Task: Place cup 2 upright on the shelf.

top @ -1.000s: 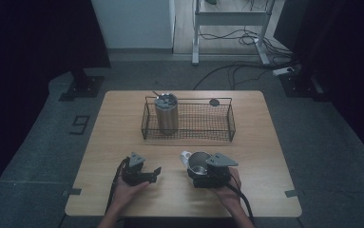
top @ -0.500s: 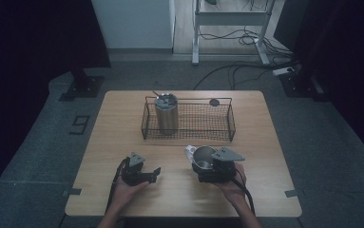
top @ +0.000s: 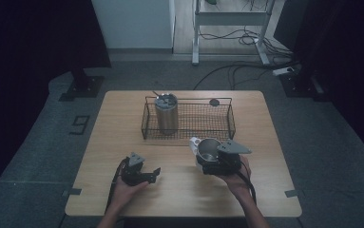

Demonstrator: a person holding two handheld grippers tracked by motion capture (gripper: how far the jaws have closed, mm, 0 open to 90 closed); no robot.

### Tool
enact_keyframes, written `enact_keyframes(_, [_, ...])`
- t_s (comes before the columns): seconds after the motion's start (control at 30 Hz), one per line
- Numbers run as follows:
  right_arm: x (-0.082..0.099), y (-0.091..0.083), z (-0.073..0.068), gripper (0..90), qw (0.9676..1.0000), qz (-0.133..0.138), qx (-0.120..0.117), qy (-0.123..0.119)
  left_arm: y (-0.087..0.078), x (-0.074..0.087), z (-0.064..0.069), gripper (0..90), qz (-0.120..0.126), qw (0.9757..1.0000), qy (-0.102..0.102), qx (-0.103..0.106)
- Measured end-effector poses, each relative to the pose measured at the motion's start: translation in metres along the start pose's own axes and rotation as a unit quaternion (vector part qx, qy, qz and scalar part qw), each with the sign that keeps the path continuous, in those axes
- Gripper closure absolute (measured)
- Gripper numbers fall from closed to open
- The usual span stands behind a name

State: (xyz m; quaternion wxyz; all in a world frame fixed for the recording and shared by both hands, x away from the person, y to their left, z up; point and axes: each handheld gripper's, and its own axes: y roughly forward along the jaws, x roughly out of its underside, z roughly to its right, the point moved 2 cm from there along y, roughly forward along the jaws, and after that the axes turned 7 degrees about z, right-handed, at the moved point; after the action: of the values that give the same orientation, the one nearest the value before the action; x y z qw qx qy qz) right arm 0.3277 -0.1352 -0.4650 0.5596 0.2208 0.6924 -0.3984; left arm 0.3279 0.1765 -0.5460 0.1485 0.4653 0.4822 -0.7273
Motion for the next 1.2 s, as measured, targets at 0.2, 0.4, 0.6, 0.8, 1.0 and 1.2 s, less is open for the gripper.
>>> enact_keyframes(0.2, [-0.006,0.0,0.005,6.5,1.0,0.005,0.004,0.0,0.001,0.001,0.001,14.4,-0.004,1.0,0.0,0.001])
enact_keyframes(0.4, [-0.012,0.0,0.006,6.5,0.9999,0.01,0.0,-0.003,0.001,0.001,0.002,14.5,-0.003,1.0,-0.001,0.001])
enact_keyframes(0.6, [-0.019,0.0,0.007,6.5,0.9999,0.014,0.005,-0.005,0.001,0.001,0.002,14.4,-0.003,1.0,-0.001,0.001])
enact_keyframes(0.8, [-0.027,-0.001,0.008,6.5,0.9998,0.016,0.008,-0.01,0.0,0.0,0.002,14.5,0.0,1.0,-0.003,0.003])
enact_keyframes(1.0, [-0.034,0.001,0.01,6.5,0.9997,0.016,0.008,-0.014,0.0,0.001,0.003,14.4,-0.001,1.0,-0.003,0.003])
enact_keyframes(1.2, [-0.04,0.004,0.014,6.5,0.9997,0.019,0.012,-0.014,0.0,0.0,0.002,14.4,-0.002,1.0,-0.003,0.004])
